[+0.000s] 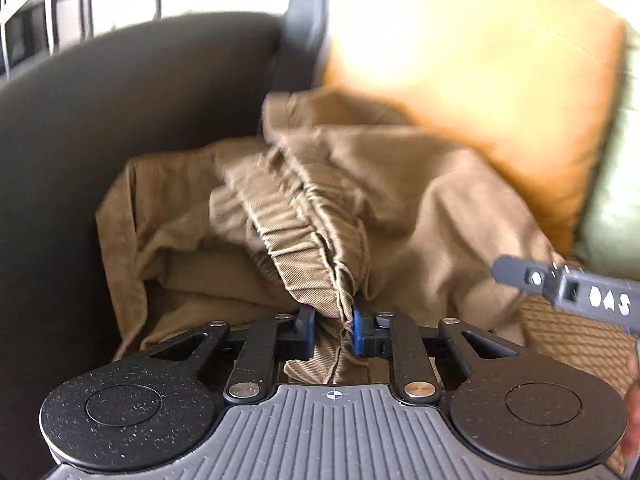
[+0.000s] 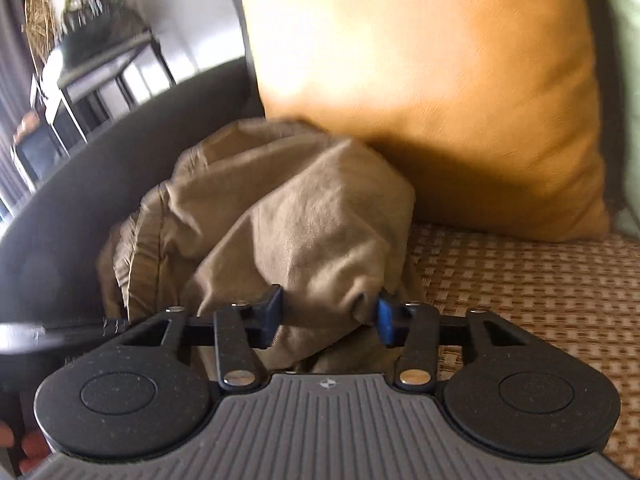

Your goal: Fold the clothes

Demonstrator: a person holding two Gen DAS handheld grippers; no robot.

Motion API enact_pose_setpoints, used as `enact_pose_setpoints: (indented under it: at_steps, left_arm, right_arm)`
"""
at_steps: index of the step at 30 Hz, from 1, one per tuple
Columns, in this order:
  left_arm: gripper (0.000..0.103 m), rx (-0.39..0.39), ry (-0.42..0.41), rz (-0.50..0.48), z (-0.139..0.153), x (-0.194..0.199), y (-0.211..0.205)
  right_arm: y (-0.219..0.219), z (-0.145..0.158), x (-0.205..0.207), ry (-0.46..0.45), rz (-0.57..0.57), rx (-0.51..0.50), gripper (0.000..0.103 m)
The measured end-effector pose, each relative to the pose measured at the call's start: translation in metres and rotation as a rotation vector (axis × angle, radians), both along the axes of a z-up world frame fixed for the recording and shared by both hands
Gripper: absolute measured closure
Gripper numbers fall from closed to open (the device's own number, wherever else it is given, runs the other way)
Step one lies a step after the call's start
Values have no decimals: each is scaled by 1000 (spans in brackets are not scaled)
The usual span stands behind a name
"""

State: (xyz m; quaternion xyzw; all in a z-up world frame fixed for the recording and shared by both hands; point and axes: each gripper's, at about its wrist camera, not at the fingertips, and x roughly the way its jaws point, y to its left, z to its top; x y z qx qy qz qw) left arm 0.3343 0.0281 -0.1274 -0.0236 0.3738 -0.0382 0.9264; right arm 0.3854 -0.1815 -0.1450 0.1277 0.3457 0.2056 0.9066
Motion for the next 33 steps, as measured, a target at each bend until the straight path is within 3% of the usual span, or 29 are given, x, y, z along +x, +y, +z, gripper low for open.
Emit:
enact_pose_setpoints:
  at_steps: [5,9,14,19,24,29,33]
  left_arm:
    - [96,-91,-25,-28,55,-62,5]
    - [97,-167,-30,-67,89,-131,4]
    - [97,-202,-14,-157,95,-226,-13]
    - [97,-202,43,-247,68,-308,-39]
    - [96,-141,100,-273,28,-355,-61]
    - [96,-118,151,-240,2,-374,-58]
    - [96,-105,170,-211,-7,-368,-60]
  right_arm:
    - [-23,58,-45,-25,29,29,59]
    - [-40,103,-107,-69,91,-17,60]
    - [-74,130,-201,-80,124,-55,60]
    - [-110,116,-293,-22,88,-78,60]
    - [-120,68,-372,23,-29,-93,60]
    - [-121,12,-403,111,-125,-7,60]
    - [-123,-1,-406,104,-129,2,58]
